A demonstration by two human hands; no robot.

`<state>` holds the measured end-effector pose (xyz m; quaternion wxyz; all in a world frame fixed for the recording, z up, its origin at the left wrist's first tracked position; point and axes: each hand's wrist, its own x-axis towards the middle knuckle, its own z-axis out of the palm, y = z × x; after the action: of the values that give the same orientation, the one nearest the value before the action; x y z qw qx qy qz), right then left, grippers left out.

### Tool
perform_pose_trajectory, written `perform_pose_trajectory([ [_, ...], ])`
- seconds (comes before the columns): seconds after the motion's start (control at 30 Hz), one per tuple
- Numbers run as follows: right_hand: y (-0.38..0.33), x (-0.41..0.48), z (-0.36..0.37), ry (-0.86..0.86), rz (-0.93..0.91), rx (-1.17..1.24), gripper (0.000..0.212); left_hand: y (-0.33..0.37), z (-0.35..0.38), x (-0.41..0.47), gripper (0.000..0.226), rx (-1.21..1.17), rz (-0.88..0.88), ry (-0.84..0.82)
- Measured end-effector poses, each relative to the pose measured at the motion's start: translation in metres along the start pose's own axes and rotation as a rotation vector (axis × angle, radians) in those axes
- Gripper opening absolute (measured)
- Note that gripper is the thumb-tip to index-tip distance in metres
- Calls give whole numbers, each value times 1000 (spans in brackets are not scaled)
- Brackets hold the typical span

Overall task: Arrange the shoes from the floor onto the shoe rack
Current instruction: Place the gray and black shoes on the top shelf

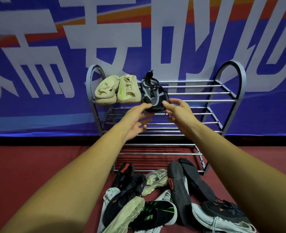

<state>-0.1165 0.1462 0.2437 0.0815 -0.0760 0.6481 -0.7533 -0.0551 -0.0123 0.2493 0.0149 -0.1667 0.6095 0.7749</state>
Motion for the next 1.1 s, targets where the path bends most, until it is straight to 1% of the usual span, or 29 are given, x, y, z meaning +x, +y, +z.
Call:
perform_pose_trajectory([
  [0.07,-1,-1,-1,-10,-28,9,51,1,3,1,26,-67,22,-12],
  [0.17,-4,-3,-3,-60,7,26,51,3,6,8,23,-84,89,42],
  [0.2,-4,-3,-3,-62,27,18,54,2,8,10,27,-73,103,60],
  [0.27,-3,-2,-4,-27,36,-57,60,-1,12,14,42,-65,109,100],
  [0.33,-5,-1,-2,27,19,-111,58,-2,17,16,48,-88,103,135],
  [0.43,-10,-2,2,53,-21,-132,53,2,22,18,34,-147,103,153],
  [0.5,-13,-2,3,44,-44,-173,53,3,24,18,20,-177,107,145],
  [0.53,-13,-2,3,39,-46,-199,53,3,25,18,17,-175,101,139],
  [0.6,-11,1,4,43,-51,-239,55,1,25,17,20,-136,83,125],
  [0.7,-8,2,7,56,-54,-261,62,3,24,15,33,-57,69,125],
  [0.73,-7,1,7,51,-45,-261,63,5,24,14,33,-38,73,132],
  [0.77,-7,0,5,42,-35,-260,62,5,24,12,28,-20,84,135],
  [0.83,-6,-3,0,24,-19,-278,58,1,26,8,14,26,103,127],
  [0.87,-6,-5,-3,16,-15,-315,54,-3,27,5,13,62,103,120],
  [1.0,1,-16,-22,-32,-5,-516,30,-28,25,2,17,215,68,87],
  [1.1,17,-23,-46,-70,31,-706,17,-44,24,1,31,369,50,51],
])
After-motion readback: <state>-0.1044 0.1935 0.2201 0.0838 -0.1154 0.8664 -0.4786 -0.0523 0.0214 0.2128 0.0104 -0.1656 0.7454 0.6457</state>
